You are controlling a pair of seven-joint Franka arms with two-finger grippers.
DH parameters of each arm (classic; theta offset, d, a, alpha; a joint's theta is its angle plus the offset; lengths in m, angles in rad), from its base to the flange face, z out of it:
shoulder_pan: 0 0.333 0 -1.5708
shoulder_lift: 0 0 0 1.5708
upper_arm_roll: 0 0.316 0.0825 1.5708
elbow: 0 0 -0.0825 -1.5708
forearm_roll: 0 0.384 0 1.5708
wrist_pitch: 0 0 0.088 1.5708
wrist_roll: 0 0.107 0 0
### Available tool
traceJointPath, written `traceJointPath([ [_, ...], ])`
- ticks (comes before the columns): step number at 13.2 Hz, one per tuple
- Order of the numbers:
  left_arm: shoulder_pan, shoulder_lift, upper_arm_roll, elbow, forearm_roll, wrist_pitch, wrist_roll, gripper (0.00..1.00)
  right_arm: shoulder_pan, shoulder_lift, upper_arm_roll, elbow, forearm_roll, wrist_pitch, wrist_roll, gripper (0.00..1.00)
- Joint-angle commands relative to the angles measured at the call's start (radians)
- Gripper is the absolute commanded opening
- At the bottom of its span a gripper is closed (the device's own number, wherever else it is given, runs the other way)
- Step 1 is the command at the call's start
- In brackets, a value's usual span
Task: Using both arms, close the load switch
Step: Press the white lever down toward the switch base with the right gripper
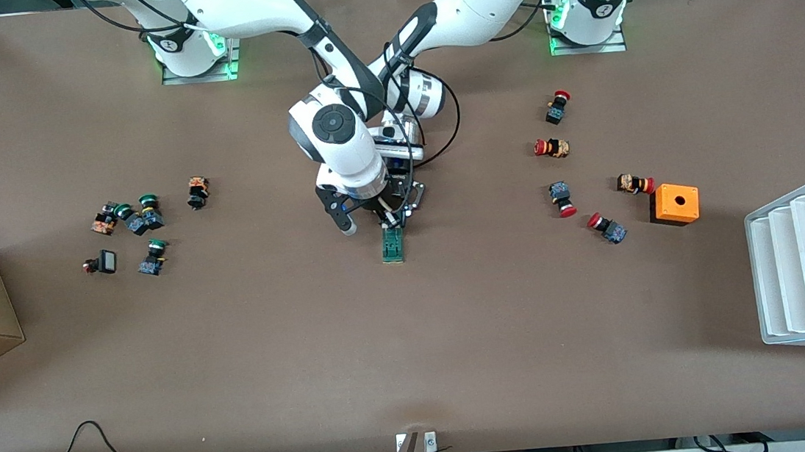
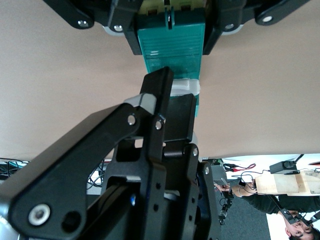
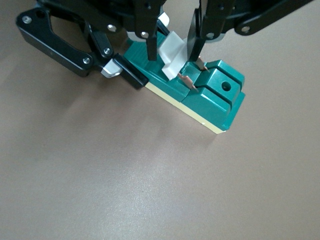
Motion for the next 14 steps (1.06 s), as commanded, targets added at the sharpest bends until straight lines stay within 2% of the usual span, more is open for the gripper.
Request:
traceJointPath([
  [1,-0.011,0.044,0.007,0.074,0.039,0.028,0.011,0.44,-0.011,-0.001,-0.019,0.020,-0.020,0.009,0.010,0.29],
  [14,-0.011,0.044,0.007,0.076,0.039,0.028,0.011,0.44,-0.021,0.001,-0.014,0.058,-0.010,0.002,0.028,0.25],
])
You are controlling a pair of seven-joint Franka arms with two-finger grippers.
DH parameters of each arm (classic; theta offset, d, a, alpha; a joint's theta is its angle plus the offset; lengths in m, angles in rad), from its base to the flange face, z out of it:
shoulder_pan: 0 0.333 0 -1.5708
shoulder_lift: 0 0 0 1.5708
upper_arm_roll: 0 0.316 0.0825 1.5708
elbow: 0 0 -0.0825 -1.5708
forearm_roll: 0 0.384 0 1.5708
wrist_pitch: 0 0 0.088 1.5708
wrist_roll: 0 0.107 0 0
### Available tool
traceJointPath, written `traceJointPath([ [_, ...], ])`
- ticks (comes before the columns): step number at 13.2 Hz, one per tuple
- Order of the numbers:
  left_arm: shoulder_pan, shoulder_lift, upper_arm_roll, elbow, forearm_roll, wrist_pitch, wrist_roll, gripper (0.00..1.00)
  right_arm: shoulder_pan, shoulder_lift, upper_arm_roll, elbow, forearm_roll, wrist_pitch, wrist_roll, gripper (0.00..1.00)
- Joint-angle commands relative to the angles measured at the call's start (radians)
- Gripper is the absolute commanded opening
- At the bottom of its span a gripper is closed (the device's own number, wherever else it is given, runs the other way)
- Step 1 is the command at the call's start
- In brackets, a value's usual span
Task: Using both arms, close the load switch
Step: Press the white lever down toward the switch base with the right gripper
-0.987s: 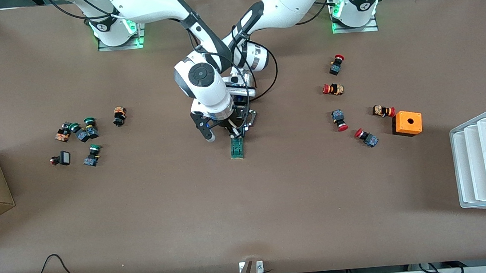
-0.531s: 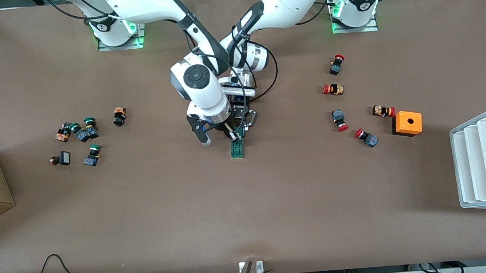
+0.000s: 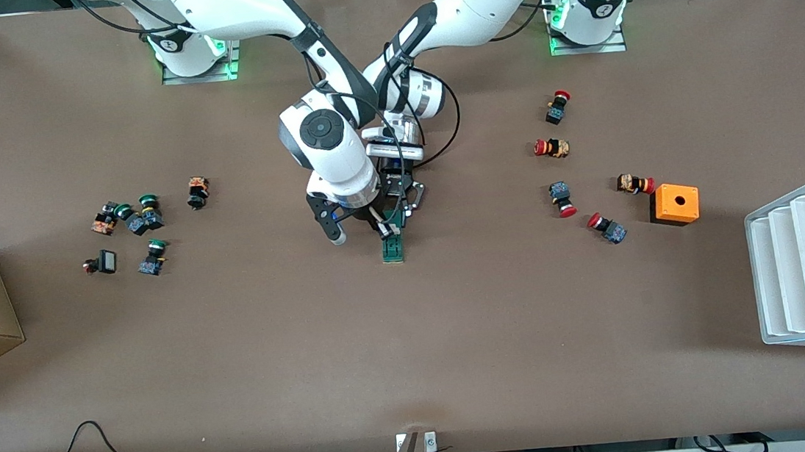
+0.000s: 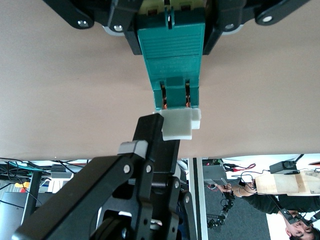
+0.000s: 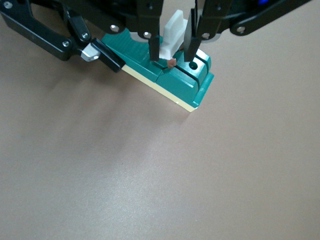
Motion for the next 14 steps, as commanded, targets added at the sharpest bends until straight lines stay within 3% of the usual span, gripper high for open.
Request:
traceJointPath([
  [1,-0.011,0.044,0.007,0.076,0.039,0.029,0.011,0.44,0.003,0.010,0.008,0.032,-0.009,0.003,0.028,0.25],
  [9,-0.011,0.044,0.007,0.076,0.038,0.029,0.009,0.43,-0.003,0.011,0.010,0.035,-0.007,0.005,0.027,0.19],
  [14,-0.011,0.044,0.005,0.076,0.038,0.029,0.009,0.43,-0.023,0.048,0.010,0.100,-0.006,0.003,0.025,0.17],
])
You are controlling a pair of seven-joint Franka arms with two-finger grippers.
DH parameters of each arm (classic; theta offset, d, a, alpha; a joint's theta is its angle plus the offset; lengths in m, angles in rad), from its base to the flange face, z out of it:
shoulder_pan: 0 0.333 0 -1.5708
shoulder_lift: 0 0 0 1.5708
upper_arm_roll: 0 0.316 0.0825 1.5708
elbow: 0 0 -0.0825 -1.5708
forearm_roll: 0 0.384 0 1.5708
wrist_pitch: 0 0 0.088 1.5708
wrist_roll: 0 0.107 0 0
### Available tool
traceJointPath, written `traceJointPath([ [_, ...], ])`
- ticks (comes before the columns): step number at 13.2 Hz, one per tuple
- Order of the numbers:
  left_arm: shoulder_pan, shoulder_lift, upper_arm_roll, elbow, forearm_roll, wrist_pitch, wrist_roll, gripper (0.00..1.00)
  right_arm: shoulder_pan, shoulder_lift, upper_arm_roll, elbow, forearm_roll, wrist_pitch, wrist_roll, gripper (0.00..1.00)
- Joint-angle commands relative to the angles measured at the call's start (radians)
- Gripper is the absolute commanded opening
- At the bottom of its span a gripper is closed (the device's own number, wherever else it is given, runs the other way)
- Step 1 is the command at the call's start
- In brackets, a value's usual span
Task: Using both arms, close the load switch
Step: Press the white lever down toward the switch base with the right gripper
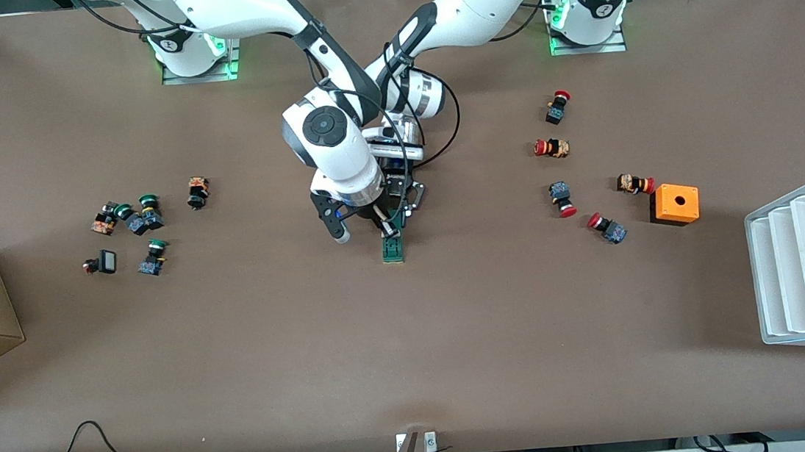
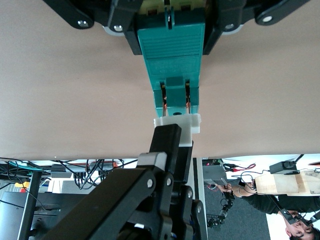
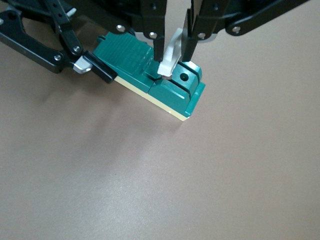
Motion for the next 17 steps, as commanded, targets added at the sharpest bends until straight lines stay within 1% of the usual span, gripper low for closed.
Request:
traceJointPath([
  [1,-0.011,0.043,0.005,0.076,0.038,0.029,0.011,0.43,-0.029,0.048,0.002,0.082,-0.007,0.007,0.002,0.17],
  [5,-0.011,0.043,0.005,0.077,0.038,0.029,0.011,0.43,-0.044,0.085,0.002,0.145,-0.007,-0.011,0.000,0.17],
  [9,-0.011,0.045,0.005,0.077,0.039,0.029,0.011,0.43,-0.055,0.120,0.002,0.178,-0.007,-0.011,0.000,0.17],
  [17,-0.011,0.045,0.005,0.079,0.039,0.029,0.012,0.43,-0.087,0.189,0.001,0.263,-0.007,-0.013,0.000,0.20],
])
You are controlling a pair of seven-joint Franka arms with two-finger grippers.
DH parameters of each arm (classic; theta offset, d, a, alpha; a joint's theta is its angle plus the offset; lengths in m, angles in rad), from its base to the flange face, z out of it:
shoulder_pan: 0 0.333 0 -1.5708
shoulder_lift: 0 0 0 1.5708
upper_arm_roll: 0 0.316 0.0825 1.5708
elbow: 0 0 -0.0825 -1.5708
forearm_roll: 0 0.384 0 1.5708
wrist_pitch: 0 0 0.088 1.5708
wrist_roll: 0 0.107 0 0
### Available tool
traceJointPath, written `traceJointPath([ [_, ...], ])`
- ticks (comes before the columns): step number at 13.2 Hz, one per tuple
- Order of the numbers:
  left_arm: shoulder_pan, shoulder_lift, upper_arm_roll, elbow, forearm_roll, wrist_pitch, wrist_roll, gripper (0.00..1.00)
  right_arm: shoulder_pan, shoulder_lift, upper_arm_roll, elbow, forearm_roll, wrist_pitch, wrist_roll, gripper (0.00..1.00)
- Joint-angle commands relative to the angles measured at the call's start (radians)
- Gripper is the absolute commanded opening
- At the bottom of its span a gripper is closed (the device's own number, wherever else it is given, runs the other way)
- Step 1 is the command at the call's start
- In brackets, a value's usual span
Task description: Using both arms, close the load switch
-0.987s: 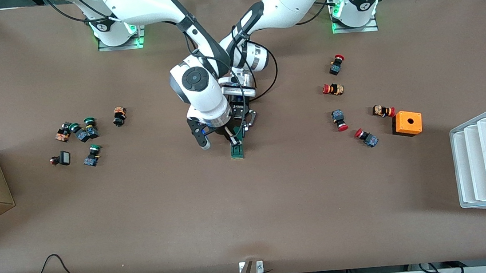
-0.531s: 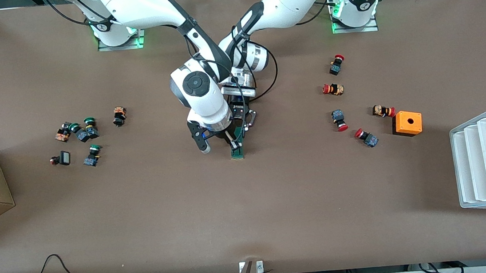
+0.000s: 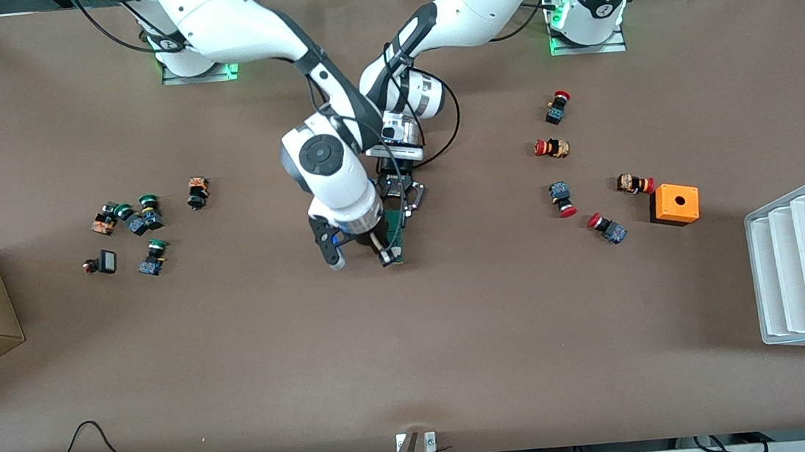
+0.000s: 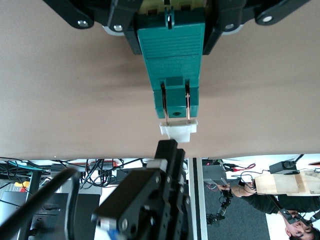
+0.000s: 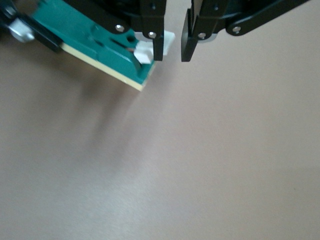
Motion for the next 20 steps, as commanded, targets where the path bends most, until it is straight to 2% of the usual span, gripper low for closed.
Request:
traceJointPath([
  [1,-0.011,0.043,0.005,0.076,0.039,0.029,0.012,0.43,-0.017,0.060,0.003,0.070,-0.009,0.010,-0.009,0.22],
  [6,-0.011,0.043,0.007,0.084,0.038,0.029,0.012,0.43,-0.015,0.059,0.003,0.069,-0.009,0.005,-0.008,0.22],
  [7,-0.011,0.043,0.005,0.084,0.038,0.029,0.012,0.43,-0.020,0.045,0.005,0.069,-0.009,-0.031,-0.012,0.24],
  [8,-0.011,0.043,0.005,0.084,0.038,0.029,0.012,0.43,-0.047,0.015,0.006,0.069,-0.009,-0.065,-0.020,0.30],
  [9,-0.011,0.043,0.005,0.084,0.038,0.029,0.012,0.43,-0.058,-0.013,0.008,0.069,-0.008,-0.085,-0.022,0.53],
  [10,-0.011,0.043,0.005,0.084,0.038,0.029,0.012,0.43,-0.069,-0.034,0.008,0.069,-0.008,-0.107,-0.023,0.90],
  [11,-0.011,0.043,0.005,0.084,0.038,0.029,0.012,0.43,-0.080,-0.053,0.008,0.069,-0.012,-0.121,-0.043,1.00],
  [13,-0.011,0.043,0.005,0.084,0.038,0.029,0.014,0.43,-0.092,-0.119,0.008,0.037,-0.011,-0.156,-0.167,1.00],
  [16,-0.009,0.040,0.005,0.084,0.036,0.035,0.014,0.44,-0.164,-0.249,0.012,-0.028,-0.015,-0.265,-0.360,1.00],
  [17,-0.009,0.037,0.005,0.085,0.032,0.037,0.020,0.47,-0.187,-0.297,0.014,-0.057,-0.015,-0.294,-0.427,1.00],
  [19,0.001,0.031,0.004,0.091,0.021,0.043,0.057,0.89,-0.234,-0.390,0.015,-0.105,-0.017,-0.370,-0.587,1.00],
  [20,0.004,0.025,0.004,0.091,0.022,0.050,0.073,1.00,-0.259,-0.433,0.016,-0.120,-0.015,-0.426,-0.667,1.00],
])
